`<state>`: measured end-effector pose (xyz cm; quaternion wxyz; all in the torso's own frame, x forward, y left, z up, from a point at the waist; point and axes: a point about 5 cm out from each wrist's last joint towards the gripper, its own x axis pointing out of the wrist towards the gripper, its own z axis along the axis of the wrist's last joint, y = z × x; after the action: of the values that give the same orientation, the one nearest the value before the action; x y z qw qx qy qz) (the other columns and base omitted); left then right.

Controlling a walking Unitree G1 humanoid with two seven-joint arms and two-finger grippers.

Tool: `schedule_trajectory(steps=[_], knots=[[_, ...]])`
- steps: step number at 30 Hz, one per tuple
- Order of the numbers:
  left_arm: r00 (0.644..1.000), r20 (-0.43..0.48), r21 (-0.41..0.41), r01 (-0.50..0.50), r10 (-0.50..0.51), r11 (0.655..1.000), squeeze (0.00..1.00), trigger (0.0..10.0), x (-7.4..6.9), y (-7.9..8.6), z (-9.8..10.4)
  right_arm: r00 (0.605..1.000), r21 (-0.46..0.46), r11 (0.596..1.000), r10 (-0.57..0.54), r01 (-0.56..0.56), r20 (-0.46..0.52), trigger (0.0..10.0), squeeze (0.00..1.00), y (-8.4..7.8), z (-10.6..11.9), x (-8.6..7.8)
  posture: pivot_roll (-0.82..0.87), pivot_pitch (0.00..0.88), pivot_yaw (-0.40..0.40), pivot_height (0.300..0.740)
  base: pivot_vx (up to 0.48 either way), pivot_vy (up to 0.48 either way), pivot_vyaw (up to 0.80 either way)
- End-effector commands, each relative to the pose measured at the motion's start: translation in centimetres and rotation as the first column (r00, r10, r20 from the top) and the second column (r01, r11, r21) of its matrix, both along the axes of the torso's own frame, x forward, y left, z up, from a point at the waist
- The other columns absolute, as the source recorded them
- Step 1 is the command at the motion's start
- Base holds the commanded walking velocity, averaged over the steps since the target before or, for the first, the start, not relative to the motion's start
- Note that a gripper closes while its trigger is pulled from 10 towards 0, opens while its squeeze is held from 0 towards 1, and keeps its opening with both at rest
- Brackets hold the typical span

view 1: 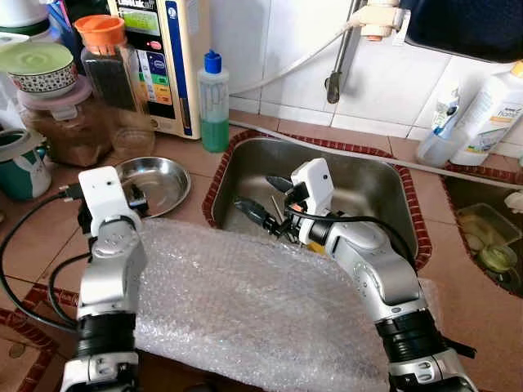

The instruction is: Kitchen organization

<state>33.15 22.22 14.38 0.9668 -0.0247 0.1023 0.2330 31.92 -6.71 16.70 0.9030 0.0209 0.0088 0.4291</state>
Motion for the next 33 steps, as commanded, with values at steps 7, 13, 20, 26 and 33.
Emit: schedule_trajectory(steps=[7,13,20,26,33], knots=[[0.998,-0.068,-0.088,0.009,-0.015,0.996,0.0,0.0,0.1,-0.2,-0.8,1.0,-0.008,1.0,-0.006,0.006,0.017,10.0,0.0,-0.1,0.4,0.1,0.1,0.025,-0.034,0.74,0.0,0.0,0.0],[0.997,-0.079,-0.123,0.007,-0.017,0.992,0.0,0.0,0.1,-0.3,-1.0,1.0,-0.008,1.0,-0.007,0.007,0.019,10.0,0.0,-0.2,0.4,0.1,0.1,0.026,-0.033,0.74,0.0,0.0,0.0],[0.997,-0.078,-0.131,0.0,-0.011,0.991,0.0,0.0,0.0,-0.1,-0.9,1.0,-0.009,1.0,-0.004,0.004,0.019,10.0,0.0,-0.1,0.4,0.1,0.11,0.027,-0.034,0.74,0.0,0.0,0.0],[0.999,-0.034,-0.125,-0.008,0.004,0.992,0.0,0.0,0.2,0.1,-0.4,1.0,-0.011,1.0,-0.005,0.005,0.019,10.0,0.0,-0.1,0.4,0.2,0.11,0.024,-0.034,0.74,0.0,0.0,0.0],[0.997,0.077,-0.041,0.008,-0.005,0.999,0.0,0.0,0.0,0.3,0.7,1.0,-0.01,1.0,-0.006,0.006,0.017,10.0,0.0,-0.1,0.4,0.2,0.11,0.024,-0.034,0.74,0.0,0.0,0.0]])
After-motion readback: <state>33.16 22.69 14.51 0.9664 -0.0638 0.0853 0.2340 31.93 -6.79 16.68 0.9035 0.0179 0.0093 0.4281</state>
